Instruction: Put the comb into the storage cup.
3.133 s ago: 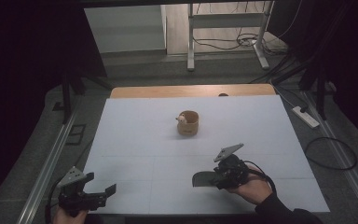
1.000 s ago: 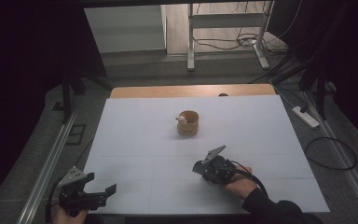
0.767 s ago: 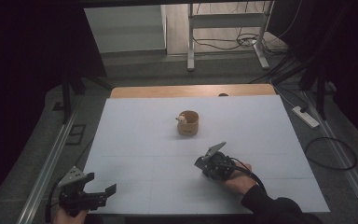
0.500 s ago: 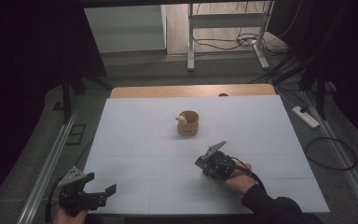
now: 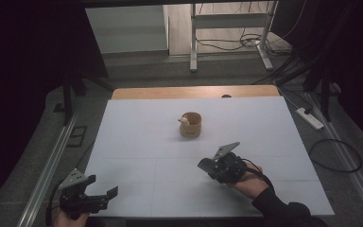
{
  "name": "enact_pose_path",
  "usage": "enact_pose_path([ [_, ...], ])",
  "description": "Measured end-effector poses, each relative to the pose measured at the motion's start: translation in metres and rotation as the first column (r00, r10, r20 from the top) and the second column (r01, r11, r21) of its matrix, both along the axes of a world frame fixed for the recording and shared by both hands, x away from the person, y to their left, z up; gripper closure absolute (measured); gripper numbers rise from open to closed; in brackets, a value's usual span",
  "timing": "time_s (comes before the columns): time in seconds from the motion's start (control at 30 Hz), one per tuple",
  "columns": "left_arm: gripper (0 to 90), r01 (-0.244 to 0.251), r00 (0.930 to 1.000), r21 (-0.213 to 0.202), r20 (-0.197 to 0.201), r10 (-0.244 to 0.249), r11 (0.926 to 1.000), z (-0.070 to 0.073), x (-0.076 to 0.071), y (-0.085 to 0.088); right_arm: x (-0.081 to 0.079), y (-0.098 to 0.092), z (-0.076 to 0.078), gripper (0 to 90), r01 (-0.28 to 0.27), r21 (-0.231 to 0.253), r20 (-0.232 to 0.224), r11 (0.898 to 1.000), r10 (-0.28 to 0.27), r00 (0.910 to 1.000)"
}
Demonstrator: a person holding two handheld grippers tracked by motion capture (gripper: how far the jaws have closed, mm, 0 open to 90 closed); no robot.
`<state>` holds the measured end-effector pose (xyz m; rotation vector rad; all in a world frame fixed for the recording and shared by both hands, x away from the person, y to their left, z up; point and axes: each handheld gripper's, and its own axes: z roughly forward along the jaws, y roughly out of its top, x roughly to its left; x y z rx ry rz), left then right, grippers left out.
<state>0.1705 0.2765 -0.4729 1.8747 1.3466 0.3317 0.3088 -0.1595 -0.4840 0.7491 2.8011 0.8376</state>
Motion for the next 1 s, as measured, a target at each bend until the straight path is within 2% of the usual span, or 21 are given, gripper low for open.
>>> enact_pose_path([
  [0.33,2.1,-0.001,1.0,-0.002,-0.001,0.001,1.0,0.0,0.0,0.0,-0.008,-0.025,0.005,43.1,0.065,-0.012,-0.006,0.998,-0.065,0.9979],
  [0.63,2.1,-0.004,1.0,-0.003,-0.002,0.004,1.0,0.0,0.0,0.0,-0.017,-0.041,0.011,22.8,0.086,-0.002,0.005,0.996,-0.086,0.9962],
  [1.0,2.1,-0.003,1.0,0.0,-0.003,0.003,1.0,0.0,0.0,0.0,-0.023,-0.065,0.011,3.3,0.147,-0.016,0.012,0.989,-0.147,0.9891],
])
